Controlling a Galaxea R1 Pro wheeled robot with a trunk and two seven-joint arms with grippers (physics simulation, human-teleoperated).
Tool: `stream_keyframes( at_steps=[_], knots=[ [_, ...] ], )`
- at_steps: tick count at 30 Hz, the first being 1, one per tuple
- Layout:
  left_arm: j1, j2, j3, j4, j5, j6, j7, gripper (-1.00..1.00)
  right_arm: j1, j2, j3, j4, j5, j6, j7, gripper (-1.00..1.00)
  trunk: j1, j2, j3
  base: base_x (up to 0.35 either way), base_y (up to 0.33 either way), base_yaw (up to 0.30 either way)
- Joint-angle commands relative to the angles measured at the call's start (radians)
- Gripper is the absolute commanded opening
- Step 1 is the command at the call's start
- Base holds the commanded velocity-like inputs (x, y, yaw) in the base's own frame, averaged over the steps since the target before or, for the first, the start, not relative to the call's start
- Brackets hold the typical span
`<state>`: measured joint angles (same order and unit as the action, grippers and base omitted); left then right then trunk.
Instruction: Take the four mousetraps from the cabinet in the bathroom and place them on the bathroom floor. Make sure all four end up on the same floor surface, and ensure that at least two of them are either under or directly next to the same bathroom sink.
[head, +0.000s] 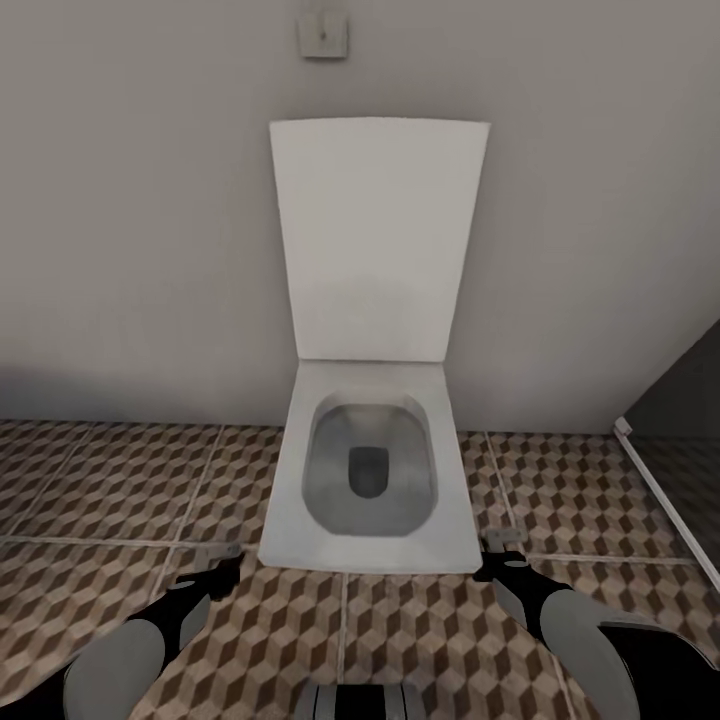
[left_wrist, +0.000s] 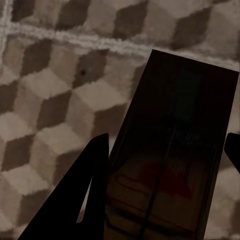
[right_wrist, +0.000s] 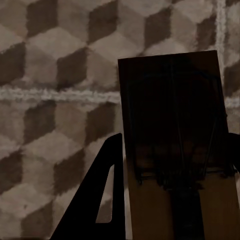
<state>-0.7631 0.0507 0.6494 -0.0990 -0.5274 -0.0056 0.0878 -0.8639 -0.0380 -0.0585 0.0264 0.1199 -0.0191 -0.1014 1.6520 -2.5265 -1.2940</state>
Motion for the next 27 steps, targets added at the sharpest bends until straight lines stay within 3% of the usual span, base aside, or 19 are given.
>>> stream_keyframes(
  at_steps=[1,10,19,27],
  knots=[
    [-0.001,0.000,0.006,0.001,-0.011,-0.001,0.004,-1.00,-0.001,0.000,-0.006,0.003,0.009,-0.002,-0.001,-1.00,0.000,-0.001,-0.005,0.000,0.000,0.000],
    [-0.001,0.000,0.006,0.001,-0.011,-0.011,0.003,-1.00,-0.001,0.000,-0.006,0.003,0.009,-0.004,-0.001,-1.00,0.004,-0.003,-0.039,0.000,0.000,0.000],
    [-0.001,0.000,0.006,0.001,-0.010,-0.027,0.004,-1.00,-0.001,0.000,-0.006,0.003,0.009,-0.005,-0.001,-1.00,0.004,-0.003,-0.039,0.000,0.000,0.000],
    [-0.001,0.000,0.006,0.001,-0.009,-0.028,0.004,-1.00,-0.001,0.000,-0.006,0.003,0.009,-0.004,-0.001,-1.00,0.008,-0.005,-0.070,0.000,0.000,0.000]
  ],
)
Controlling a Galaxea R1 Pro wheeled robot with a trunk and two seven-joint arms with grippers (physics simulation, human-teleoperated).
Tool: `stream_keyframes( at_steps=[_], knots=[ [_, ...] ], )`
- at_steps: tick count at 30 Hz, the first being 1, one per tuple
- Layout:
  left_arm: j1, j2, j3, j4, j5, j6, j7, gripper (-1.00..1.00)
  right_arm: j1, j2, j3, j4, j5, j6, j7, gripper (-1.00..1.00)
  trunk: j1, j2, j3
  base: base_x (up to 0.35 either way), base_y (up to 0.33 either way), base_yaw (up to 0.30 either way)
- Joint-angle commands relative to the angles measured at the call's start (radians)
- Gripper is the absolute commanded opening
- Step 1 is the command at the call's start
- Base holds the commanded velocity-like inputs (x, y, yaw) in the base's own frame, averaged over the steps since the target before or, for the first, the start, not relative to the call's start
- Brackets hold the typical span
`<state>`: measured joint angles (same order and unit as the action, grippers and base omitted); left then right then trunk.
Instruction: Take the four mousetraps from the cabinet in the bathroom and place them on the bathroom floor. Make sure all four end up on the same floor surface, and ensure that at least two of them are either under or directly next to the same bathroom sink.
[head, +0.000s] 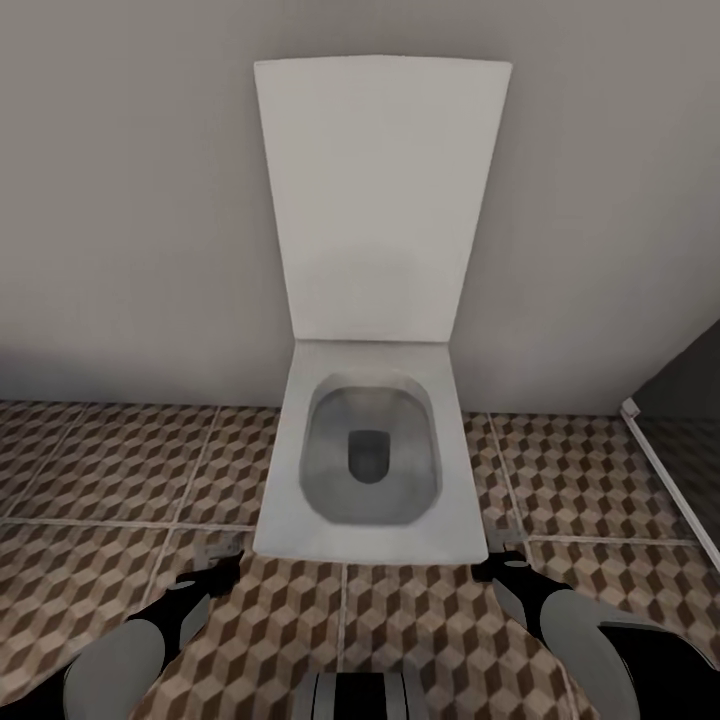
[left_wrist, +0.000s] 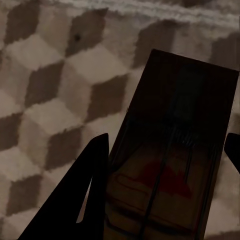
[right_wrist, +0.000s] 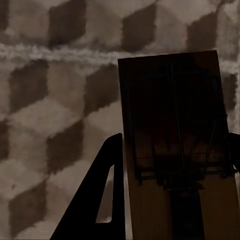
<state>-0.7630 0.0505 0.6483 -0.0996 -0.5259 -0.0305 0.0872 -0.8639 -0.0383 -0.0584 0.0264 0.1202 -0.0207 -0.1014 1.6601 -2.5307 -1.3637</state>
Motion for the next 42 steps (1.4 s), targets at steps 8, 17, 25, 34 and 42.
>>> stream_keyframes(
  at_steps=[8,17,25,34,42],
  knots=[
    [-0.001,0.000,0.007,0.002,-0.012,-0.003,0.005,-1.00,-0.001,0.001,-0.006,0.003,0.009,-0.002,-0.001,-1.00,0.003,-0.002,-0.032,0.000,0.000,0.000],
    [-0.001,0.000,0.007,0.001,-0.011,-0.003,0.005,-1.00,-0.001,0.002,-0.006,0.003,0.009,-0.001,-0.001,-1.00,0.005,-0.003,-0.043,0.000,0.000,0.000],
    [-0.001,0.000,0.007,0.001,-0.010,-0.004,0.006,-1.00,-0.001,0.002,-0.006,0.003,0.009,-0.001,-0.001,-1.00,0.005,-0.003,-0.043,0.000,0.000,0.000],
    [-0.001,0.005,0.008,0.002,-0.009,-0.082,0.009,-1.00,-0.001,0.001,-0.006,0.003,0.009,-0.003,-0.002,-1.00,0.005,-0.003,-0.043,0.000,0.000,0.000],
    [-0.001,0.023,0.009,0.002,-0.003,-0.155,0.019,-1.00,-0.001,0.001,-0.007,0.003,0.004,-0.038,-0.005,-1.00,0.005,-0.003,-0.043,0.000,0.000,0.000]
  ],
)
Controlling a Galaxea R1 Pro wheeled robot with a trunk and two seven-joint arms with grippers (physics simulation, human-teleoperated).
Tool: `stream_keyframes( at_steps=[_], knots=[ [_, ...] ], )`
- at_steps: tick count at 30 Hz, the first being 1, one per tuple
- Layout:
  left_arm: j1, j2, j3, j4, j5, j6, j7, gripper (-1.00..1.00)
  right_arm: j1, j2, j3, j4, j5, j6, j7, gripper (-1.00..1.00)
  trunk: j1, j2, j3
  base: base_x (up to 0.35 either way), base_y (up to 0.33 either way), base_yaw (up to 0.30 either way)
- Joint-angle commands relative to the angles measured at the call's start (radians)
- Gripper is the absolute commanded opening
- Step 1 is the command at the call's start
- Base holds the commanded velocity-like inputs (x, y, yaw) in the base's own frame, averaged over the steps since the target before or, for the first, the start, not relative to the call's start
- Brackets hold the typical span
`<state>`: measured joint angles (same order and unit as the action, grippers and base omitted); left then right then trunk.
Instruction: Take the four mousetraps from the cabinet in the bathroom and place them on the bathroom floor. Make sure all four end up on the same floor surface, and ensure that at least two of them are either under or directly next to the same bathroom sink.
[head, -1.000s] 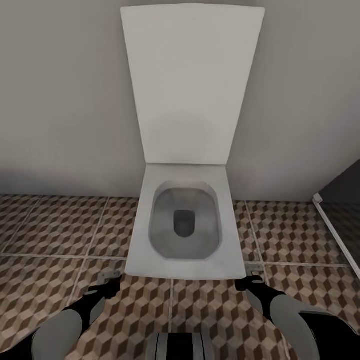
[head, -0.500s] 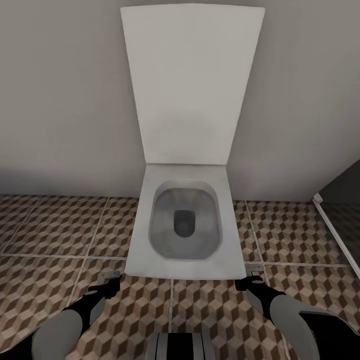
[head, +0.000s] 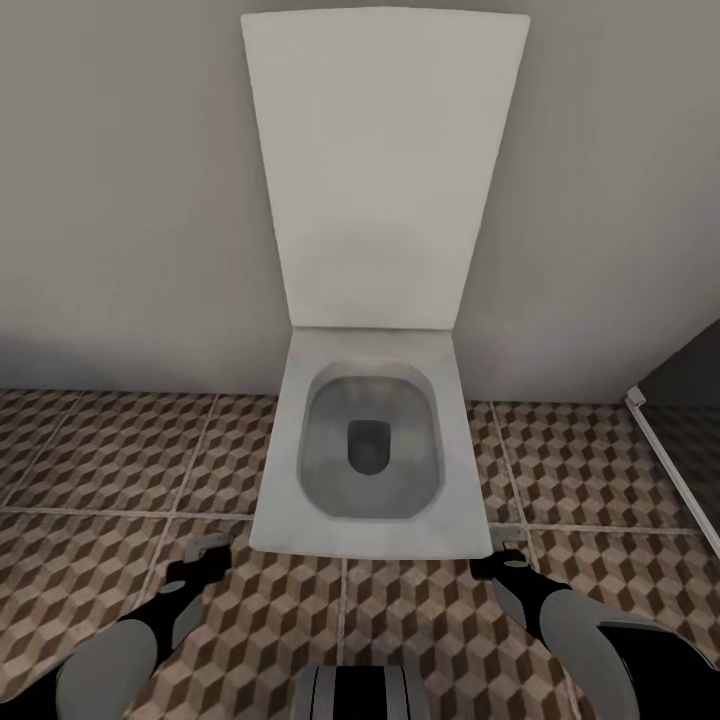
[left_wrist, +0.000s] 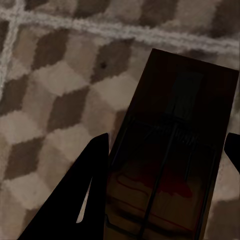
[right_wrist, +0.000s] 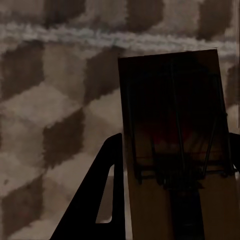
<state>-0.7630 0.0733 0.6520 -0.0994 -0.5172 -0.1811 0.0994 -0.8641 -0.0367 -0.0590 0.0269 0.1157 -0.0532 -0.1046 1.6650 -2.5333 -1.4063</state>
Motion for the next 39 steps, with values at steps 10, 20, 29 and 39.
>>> stream_keyframes(
  at_steps=[10,20,29,39],
  knots=[
    [-0.001,0.011,0.007,0.002,-0.012,-0.003,0.008,-1.00,-0.001,0.008,-0.007,0.004,0.007,-0.025,-0.004,-1.00,0.000,0.000,-0.001,0.000,0.000,0.000],
    [-0.001,0.014,0.009,0.003,-0.011,0.070,0.008,-1.00,0.000,0.014,-0.010,0.004,-0.001,-0.022,-0.006,-1.00,0.000,0.000,-0.001,0.000,0.000,0.000],
    [-0.001,0.017,0.010,0.002,-0.009,0.066,0.008,-1.00,0.000,0.013,-0.010,0.004,-0.003,-0.023,-0.006,-1.00,0.000,0.000,-0.001,0.000,0.000,0.000],
    [-0.001,0.015,0.011,0.003,-0.010,0.061,0.008,-1.00,0.002,0.011,-0.010,0.004,-0.003,-0.012,-0.006,-1.00,0.000,0.000,-0.001,0.000,0.000,0.000]
  ],
)
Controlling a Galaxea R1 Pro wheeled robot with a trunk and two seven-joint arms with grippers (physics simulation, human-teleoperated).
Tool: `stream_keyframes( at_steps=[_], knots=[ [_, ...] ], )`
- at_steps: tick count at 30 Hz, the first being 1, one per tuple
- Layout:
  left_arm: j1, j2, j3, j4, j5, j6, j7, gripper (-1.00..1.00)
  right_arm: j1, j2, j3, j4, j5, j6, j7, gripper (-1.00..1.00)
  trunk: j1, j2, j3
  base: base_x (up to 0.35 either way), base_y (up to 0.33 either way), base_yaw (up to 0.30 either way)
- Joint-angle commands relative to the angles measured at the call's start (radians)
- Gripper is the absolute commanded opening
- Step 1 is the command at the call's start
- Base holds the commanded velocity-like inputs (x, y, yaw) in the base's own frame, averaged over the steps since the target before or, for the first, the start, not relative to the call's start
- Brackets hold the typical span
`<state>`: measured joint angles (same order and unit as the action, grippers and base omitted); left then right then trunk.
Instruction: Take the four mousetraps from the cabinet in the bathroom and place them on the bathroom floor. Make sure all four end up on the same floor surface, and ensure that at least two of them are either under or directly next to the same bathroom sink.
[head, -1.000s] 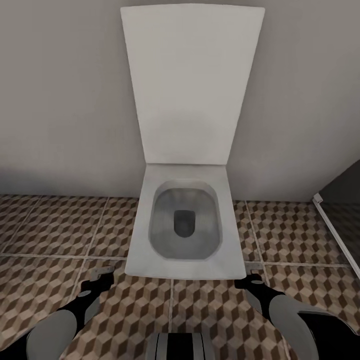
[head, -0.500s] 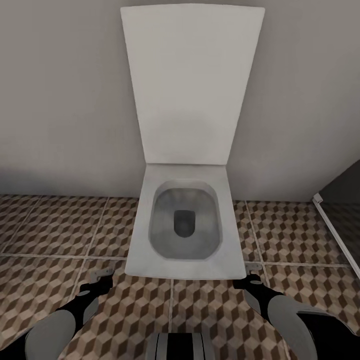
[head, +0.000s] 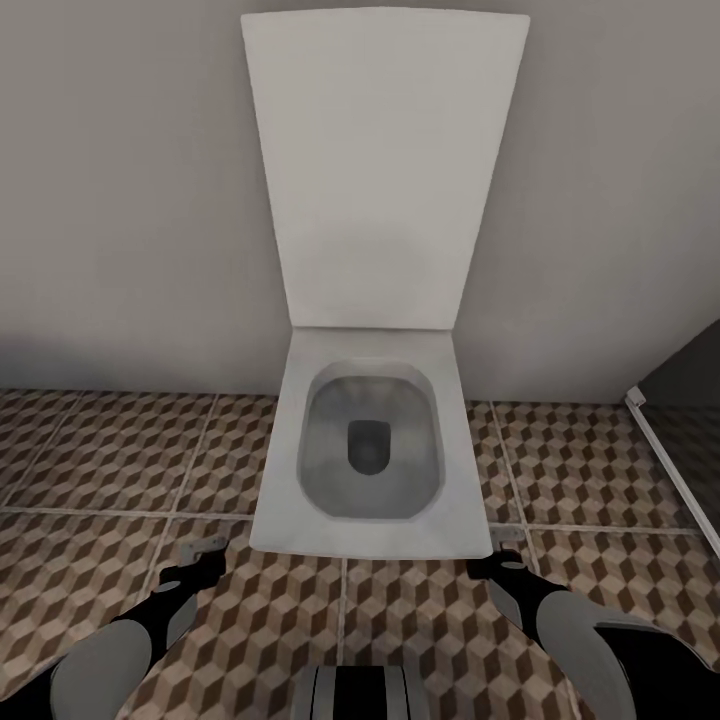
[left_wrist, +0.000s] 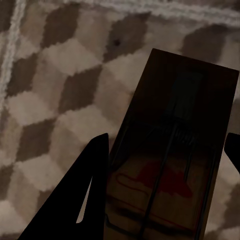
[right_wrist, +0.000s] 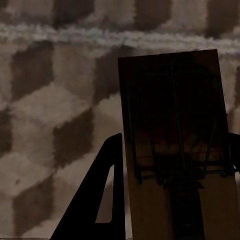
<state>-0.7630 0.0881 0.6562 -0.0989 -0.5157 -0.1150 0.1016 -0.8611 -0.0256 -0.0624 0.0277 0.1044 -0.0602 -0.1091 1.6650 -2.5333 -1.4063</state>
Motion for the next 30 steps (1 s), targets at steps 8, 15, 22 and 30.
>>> stream_keyframes(
  at_steps=[8,15,22,30],
  knots=[
    [-0.001,-0.001,0.006,0.002,-0.011,-0.007,0.006,-1.00,-0.001,0.006,-0.008,0.003,0.013,0.073,-0.001,-1.00,0.000,0.000,-0.001,0.000,0.000,0.000],
    [-0.001,-0.001,0.006,0.002,-0.010,-0.024,0.006,-1.00,-0.001,0.019,-0.009,-0.002,0.013,0.088,-0.001,-1.00,0.000,0.000,-0.001,0.000,0.000,0.000],
    [-0.001,-0.002,0.005,0.002,-0.012,-0.027,0.006,-1.00,-0.001,0.051,-0.011,-0.004,0.012,0.074,-0.002,-1.00,0.000,0.000,-0.001,0.000,0.000,0.000],
    [-0.001,-0.003,0.005,0.014,-0.012,-0.027,0.005,-1.00,-0.001,0.056,-0.011,-0.005,0.012,0.063,-0.003,-1.00,0.000,0.000,-0.001,0.000,0.000,0.000]
  ],
)
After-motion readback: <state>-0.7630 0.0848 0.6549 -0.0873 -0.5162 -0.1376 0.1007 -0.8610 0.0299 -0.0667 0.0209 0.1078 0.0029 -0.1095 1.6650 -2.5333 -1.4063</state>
